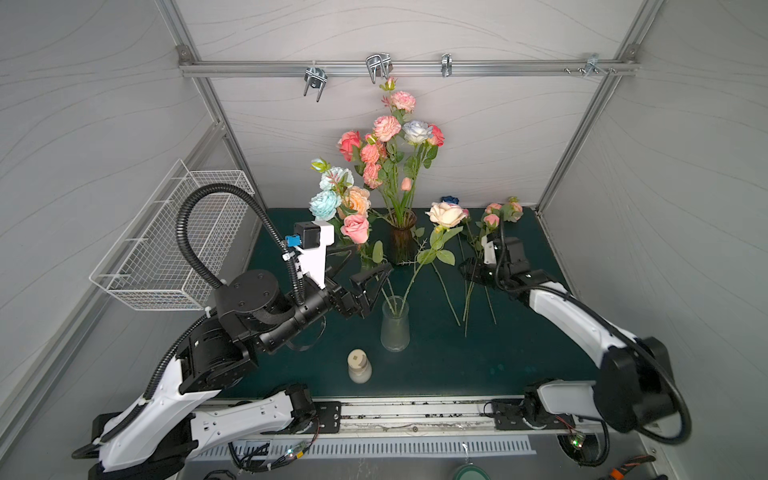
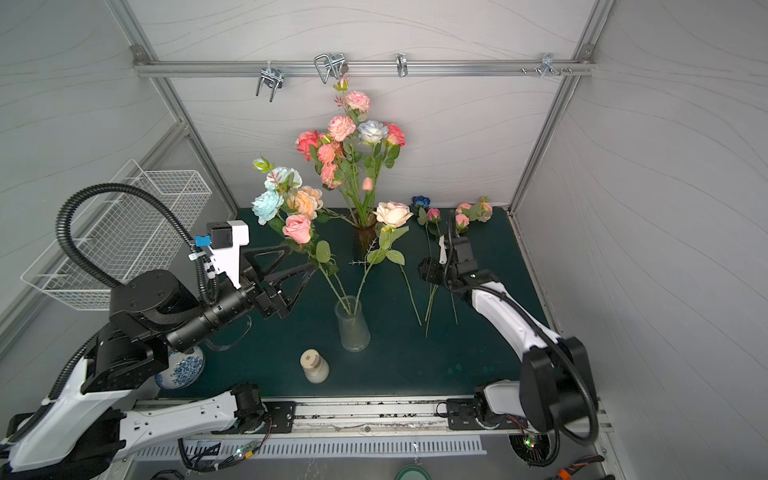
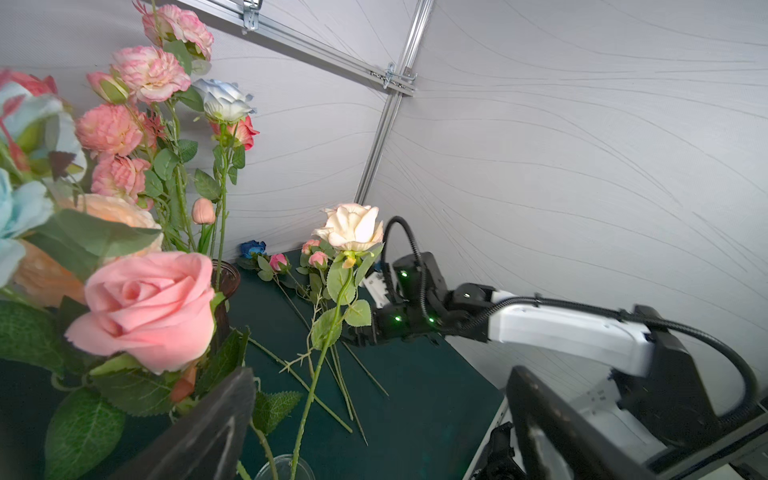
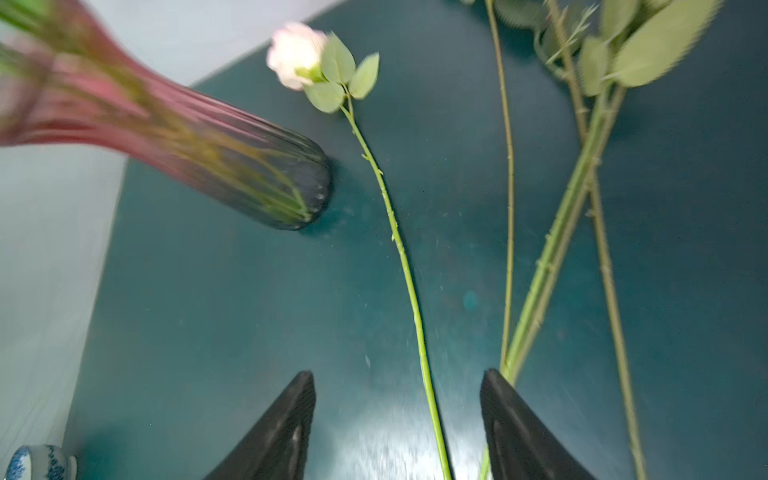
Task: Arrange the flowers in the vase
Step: 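Open the left gripper and withdraw it while the right reaches to the pile, then grasp a cream rose stem from the pile with the right gripper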
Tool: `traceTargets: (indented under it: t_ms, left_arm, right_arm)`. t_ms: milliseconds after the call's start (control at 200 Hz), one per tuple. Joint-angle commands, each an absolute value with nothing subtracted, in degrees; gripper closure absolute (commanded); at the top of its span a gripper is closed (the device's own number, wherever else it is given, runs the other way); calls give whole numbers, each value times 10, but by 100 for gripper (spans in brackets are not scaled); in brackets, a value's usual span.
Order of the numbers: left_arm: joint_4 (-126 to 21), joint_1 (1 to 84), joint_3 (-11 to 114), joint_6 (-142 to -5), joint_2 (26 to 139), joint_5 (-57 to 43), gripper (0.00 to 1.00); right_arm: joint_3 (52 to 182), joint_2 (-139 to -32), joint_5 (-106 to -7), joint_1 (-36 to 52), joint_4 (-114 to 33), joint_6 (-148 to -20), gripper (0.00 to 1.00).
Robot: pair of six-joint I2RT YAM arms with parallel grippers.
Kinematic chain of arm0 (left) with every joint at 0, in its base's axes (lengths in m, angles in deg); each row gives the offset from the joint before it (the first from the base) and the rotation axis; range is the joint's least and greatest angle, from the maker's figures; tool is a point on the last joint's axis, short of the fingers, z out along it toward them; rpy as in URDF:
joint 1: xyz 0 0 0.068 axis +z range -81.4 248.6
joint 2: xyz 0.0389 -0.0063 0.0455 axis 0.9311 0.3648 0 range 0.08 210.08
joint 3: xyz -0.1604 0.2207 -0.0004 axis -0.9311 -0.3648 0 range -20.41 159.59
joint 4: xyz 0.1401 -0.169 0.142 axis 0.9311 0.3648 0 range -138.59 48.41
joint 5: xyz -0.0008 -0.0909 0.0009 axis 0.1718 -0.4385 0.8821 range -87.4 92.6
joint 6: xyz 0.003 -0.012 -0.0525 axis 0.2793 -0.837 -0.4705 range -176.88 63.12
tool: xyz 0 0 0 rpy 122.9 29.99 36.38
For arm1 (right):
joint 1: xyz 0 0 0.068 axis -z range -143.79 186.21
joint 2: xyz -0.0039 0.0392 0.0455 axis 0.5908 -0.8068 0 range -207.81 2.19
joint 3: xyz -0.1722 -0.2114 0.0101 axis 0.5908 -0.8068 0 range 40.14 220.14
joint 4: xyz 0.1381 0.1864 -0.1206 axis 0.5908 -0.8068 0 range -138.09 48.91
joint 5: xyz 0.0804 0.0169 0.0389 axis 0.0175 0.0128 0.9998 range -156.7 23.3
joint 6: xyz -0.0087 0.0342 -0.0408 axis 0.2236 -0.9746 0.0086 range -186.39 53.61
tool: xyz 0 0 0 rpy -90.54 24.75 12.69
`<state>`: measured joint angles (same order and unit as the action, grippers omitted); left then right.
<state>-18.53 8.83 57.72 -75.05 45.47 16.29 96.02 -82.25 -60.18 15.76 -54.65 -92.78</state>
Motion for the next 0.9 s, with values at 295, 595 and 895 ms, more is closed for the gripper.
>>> traceTargets:
  t_ms: [295, 595, 895]
  left_arm:
    - [-192, 89, 545, -792, 409, 151, 5]
    - [-183, 89, 534, -796, 389, 158, 5]
    - [-176, 89, 531, -797, 381, 153, 5]
  right_arm:
    - [1190, -1131, -733, 66, -680, -827, 33]
    - [1227, -1182, -793, 66, -718, -826, 75]
    - [1079, -1015, -780, 85, -566, -857, 100]
